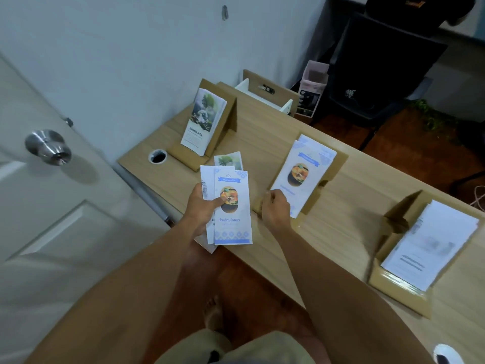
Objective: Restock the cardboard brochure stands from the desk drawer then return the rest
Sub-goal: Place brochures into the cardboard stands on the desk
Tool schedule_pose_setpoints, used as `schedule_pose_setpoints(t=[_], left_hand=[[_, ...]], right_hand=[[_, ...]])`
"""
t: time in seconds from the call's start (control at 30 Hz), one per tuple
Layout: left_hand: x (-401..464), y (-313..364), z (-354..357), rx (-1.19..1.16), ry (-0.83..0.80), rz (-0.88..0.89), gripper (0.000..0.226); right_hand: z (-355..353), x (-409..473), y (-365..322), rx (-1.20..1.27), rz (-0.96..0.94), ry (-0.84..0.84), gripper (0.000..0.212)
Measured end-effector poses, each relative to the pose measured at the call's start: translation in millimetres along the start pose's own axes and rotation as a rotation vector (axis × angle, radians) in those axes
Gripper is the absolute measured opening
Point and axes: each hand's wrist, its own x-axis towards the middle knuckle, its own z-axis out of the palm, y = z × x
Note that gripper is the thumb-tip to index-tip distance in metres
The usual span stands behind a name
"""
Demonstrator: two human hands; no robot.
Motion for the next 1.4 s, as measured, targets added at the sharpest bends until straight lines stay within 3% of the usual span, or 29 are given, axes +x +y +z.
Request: schedule_pose_setpoints(t=[0.13,0.3,0.5,0.67,0.77,0.9,1.0,1.2,1.4], left_hand=[[32.9,3.7,-37.7,0.060,-0.006,0.009,0.053],[65.3,2.4,-67.4,0.111,0.052,-0.003,0.051],[86.3,-3.6,-89.5,0.033,0.009,-0.034,0.044],[96.0,-8.5,-99.3,0.016,0.008,-0.072,0.046],[96.4,-11.1,-100.2,0.023,0.013,-0.073,0.041],[97.4,-8.0,-99.8,0.032,0.012,-0.089,0.035],[97.0,-3.1,-96.8,0.082,0.030,-0.093,0.033],[87.3,13.8,-72.3,0.026,-0.010,-0.059,0.029],[73.5,29.3,-42.4,-0.102,-0.087,-0.073,0.026]], right_hand=[[41.8,27.4,-23.7,-0.183,-0.019,-0.064,0.006],[80.5,54.2,-40.1,-0.558,0.008,-0.130,0.042],[109.8,62.3,-41.0,-0.713,0.126,-0.134,0.068],[114.3,77.1,-45.5,-0.520,0.341,-0.182,0.071],[112.5,80.8,-45.6,-0.497,0.311,-0.203,0.048],[109.8,69.5,-47.8,-0.164,0.218,-0.004,0.019],[105.6,53.1,-54.4,0.023,0.100,0.138,0.023],[98.4,22.8,-41.2,-0.075,0.003,-0.099,0.029],[88.9,6.5,-29.6,-0.179,0.013,-0.168,0.031]])
